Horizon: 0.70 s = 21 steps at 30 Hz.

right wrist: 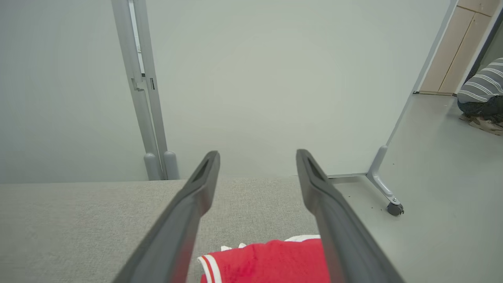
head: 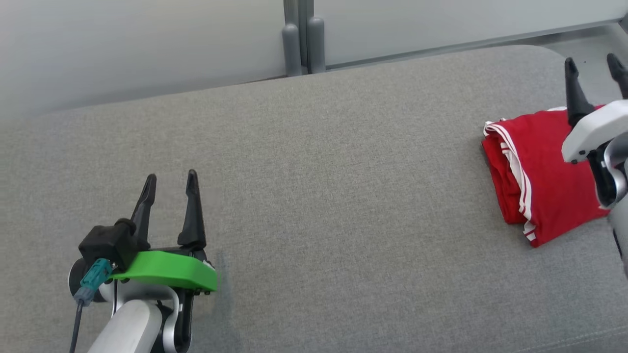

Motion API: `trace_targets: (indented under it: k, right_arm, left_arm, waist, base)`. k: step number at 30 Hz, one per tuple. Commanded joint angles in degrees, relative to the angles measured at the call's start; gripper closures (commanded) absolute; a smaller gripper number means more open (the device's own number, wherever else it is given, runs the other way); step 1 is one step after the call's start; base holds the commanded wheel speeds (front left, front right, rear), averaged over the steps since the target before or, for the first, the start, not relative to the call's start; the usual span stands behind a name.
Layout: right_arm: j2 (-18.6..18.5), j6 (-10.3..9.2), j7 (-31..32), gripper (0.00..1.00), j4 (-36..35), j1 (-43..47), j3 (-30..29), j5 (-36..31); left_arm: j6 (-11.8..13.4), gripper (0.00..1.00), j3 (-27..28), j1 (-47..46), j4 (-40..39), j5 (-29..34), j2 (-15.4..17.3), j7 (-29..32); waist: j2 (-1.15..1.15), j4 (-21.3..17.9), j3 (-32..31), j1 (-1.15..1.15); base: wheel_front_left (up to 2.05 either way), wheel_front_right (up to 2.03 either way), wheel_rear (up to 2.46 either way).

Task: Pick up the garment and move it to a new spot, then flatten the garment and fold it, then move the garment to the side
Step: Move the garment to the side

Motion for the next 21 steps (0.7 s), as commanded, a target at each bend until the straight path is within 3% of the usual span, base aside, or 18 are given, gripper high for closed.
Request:
trace_targets:
  k: [1,6,21]
  right_arm:
    - [0.6,-0.02,0.4,0.0,-2.4,3.0,0.3,1.6]
    - [2.6,-0.02,1.6,0.0,-10.0,10.2,-0.9,1.8]
    - [17.0,-0.02,9.0,0.0,-36.6,33.0,-10.3,-6.9]
  left_arm:
    - [0.2,0.0,0.6,1.2,1.1,-0.3,-0.1,-0.5]
    - [-0.1,0.0,1.8,3.9,3.3,-0.8,-0.2,-0.9]
    - [-0.2,0.0,3.5,11.7,3.9,-0.8,-0.6,-1.4]
  waist:
    - [0.28,1.3,-3.8,0.0]
    - [0.28,2.1,-6.5,0.0]
    - [0.28,4.1,-8.3,0.0]
  base:
    - [0.0,0.0,0.0]
    - [0.0,0.0,0.0]
    - [0.0,0.0,0.0]
